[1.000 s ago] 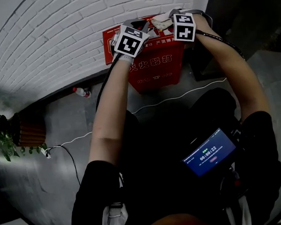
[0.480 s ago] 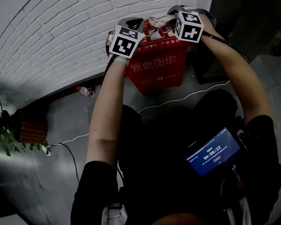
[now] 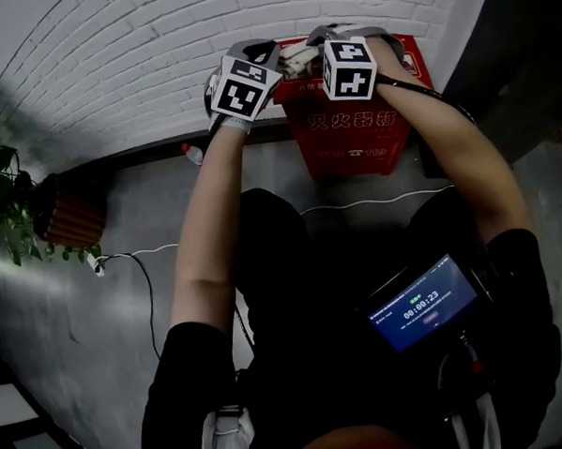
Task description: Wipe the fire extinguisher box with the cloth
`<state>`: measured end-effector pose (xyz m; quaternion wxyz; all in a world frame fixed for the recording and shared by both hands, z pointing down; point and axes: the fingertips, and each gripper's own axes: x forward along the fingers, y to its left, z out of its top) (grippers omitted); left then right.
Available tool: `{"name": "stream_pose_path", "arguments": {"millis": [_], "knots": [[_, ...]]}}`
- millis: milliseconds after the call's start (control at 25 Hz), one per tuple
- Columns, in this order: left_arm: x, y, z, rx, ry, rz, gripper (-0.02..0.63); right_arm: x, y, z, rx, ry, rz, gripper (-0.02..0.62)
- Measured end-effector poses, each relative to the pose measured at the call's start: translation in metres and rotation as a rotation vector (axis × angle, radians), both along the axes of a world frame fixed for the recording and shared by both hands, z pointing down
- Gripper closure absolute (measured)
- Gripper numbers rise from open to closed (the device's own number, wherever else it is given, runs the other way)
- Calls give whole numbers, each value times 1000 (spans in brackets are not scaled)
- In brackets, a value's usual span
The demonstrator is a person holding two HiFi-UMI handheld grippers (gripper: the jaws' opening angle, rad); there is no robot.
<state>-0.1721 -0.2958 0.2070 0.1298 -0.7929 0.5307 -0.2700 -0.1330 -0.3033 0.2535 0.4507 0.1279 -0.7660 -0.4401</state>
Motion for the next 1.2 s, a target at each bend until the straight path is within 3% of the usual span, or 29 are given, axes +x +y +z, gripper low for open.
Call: {"name": "stream_pose_path", "arguments": {"millis": [200,480,880,1200], "knots": [[-25,9,15,-39,7,-31,603,-33,13,30,-8,93,-49,518],[-3,0,31,-43,-6,36,603,-24,16,52,-52,146,-68,518],[40,-17,56,-99,-35,75,603,26,2,54,-50,129,-13,518],[96,-27,55,-90,-103,136,603,86,-14,51,-51,125,65,518]]}}
